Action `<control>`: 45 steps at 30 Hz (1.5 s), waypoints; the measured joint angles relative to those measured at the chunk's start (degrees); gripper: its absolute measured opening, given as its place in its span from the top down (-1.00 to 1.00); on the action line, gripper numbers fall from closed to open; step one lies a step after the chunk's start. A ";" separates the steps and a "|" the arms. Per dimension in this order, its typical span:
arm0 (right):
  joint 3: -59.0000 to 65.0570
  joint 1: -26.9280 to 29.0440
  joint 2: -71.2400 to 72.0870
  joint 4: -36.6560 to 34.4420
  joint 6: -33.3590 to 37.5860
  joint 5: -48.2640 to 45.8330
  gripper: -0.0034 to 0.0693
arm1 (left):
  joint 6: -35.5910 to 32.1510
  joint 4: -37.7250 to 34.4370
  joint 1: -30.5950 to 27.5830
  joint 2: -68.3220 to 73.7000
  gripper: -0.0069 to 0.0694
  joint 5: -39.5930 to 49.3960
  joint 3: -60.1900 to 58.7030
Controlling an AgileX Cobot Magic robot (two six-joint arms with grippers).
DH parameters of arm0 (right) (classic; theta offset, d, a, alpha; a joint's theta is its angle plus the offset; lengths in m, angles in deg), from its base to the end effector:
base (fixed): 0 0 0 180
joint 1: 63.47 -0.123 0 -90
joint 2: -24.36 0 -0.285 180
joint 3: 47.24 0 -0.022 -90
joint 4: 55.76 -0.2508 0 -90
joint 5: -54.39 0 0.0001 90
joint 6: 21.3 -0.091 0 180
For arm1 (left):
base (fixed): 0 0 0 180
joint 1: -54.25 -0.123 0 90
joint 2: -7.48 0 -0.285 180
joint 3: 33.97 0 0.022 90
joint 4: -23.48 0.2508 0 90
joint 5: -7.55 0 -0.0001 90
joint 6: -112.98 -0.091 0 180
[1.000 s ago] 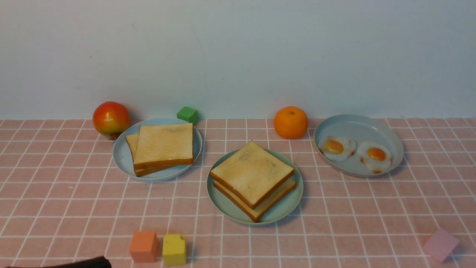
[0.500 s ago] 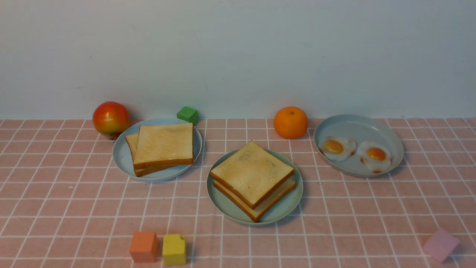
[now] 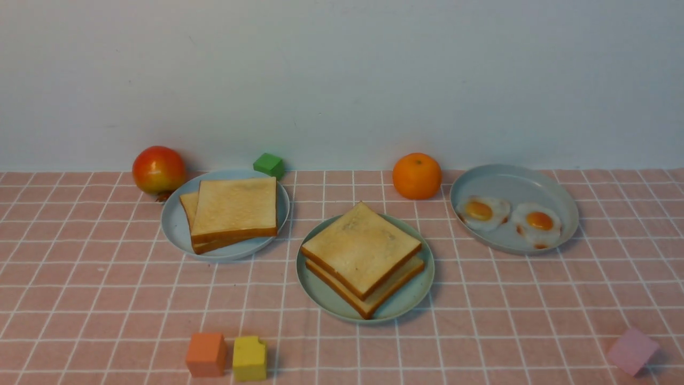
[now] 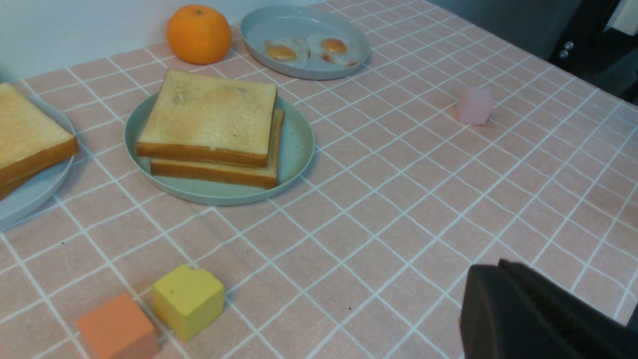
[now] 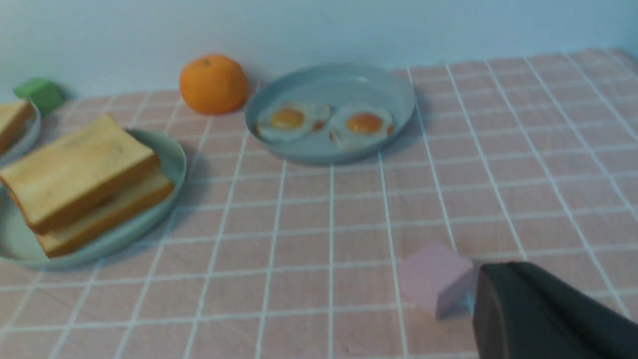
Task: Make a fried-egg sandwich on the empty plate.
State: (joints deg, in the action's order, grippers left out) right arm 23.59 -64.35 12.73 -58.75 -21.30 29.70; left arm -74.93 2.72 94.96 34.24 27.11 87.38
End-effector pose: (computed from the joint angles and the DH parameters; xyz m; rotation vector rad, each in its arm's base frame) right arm 0.0535 0.0028 0.2083 0.0149 1.8700 0.0637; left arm 0.0547 -0.0614 0.2717 0.5533 1.7922 -0.7495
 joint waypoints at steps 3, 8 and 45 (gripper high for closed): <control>7.20 0.64 3.65 -0.44 0.00 1.20 0.91 | 0.00 0.00 0.00 0.00 0.79 0.00 0.00; 7.41 0.71 4.55 -1.51 0.00 1.09 0.92 | 0.00 -0.01 0.03 0.00 0.79 0.24 0.00; 7.41 0.73 4.61 -1.55 0.00 1.16 0.89 | 14.23 10.00 -24.32 -13.35 0.79 -8.24 -9.30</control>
State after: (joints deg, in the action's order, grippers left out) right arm 31.00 -63.62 17.35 -60.30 -21.30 30.86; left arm -60.70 12.71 70.64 20.89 18.88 78.08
